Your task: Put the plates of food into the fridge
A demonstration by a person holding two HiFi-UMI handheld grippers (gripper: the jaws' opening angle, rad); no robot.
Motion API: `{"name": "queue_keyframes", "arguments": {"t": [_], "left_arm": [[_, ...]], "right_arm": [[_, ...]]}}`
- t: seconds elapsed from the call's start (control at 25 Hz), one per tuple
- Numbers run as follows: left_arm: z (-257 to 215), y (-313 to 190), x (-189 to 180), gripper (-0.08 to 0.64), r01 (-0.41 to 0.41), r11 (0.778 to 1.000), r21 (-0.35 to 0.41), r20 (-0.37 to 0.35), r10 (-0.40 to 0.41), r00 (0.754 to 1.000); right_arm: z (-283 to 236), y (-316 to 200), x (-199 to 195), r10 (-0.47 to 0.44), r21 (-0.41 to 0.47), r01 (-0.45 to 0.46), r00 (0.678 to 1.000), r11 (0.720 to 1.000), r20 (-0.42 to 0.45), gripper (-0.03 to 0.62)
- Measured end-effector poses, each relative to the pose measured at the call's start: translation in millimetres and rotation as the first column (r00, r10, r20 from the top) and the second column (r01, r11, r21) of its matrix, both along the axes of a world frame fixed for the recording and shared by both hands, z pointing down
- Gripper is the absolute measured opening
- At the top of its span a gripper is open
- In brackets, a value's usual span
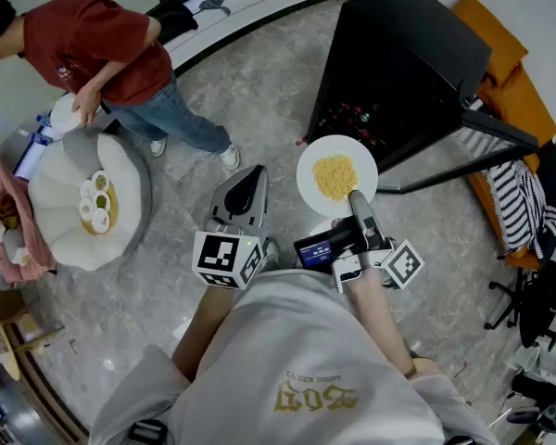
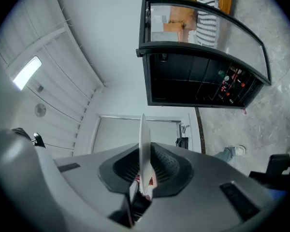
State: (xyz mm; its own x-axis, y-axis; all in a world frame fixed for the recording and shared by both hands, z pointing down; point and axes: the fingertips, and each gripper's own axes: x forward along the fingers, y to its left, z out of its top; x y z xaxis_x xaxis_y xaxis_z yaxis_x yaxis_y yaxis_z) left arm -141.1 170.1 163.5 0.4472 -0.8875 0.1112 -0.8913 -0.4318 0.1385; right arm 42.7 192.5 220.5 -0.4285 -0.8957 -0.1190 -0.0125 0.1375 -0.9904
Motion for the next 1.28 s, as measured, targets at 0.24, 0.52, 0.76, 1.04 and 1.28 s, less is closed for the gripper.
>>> {"name": "queue_keyframes", "arguments": {"t": [0.24, 0.52, 0.76, 1.04, 1.28], "left_arm": [[-1.5, 0.8, -1.5, 0.006, 0.006, 1.000, -0.001, 0.005, -0.006, 1.000], [-0.4, 4.1, -4.9, 0.006, 0.014, 1.000, -0.002, 0.000, -0.014, 1.000], [-3.0, 6.6, -7.5, 0.006, 0.017, 1.000, 0.002, 0.002, -0.017, 1.000], [-7.9, 3.7, -16.6, 0.006, 0.065, 0.998, 0.018, 0.024, -0.065, 0.998], [-11.6, 0.3, -10.3, 0.006, 0.098, 0.995, 0.034, 0.056, -0.100, 0.993]], "right_arm": [[-1.5, 0.7, -0.4, -0.001, 0.000, 0.001, 1.000, 1.000, 0.005, 0.049], [-1.4, 4.1, -0.2, -0.001, 0.000, 0.001, 1.000, 1.000, 0.000, 0.051], [-3.0, 7.8, 1.6, 0.011, -0.012, -0.011, 1.000, 1.000, 0.012, 0.051], [-0.9, 19.2, 13.8, 0.019, -0.028, -0.018, 0.999, 0.999, 0.030, 0.051], [-1.3, 23.0, 26.7, 0.012, -0.037, -0.009, 0.997, 0.999, 0.074, 0.051]]}}
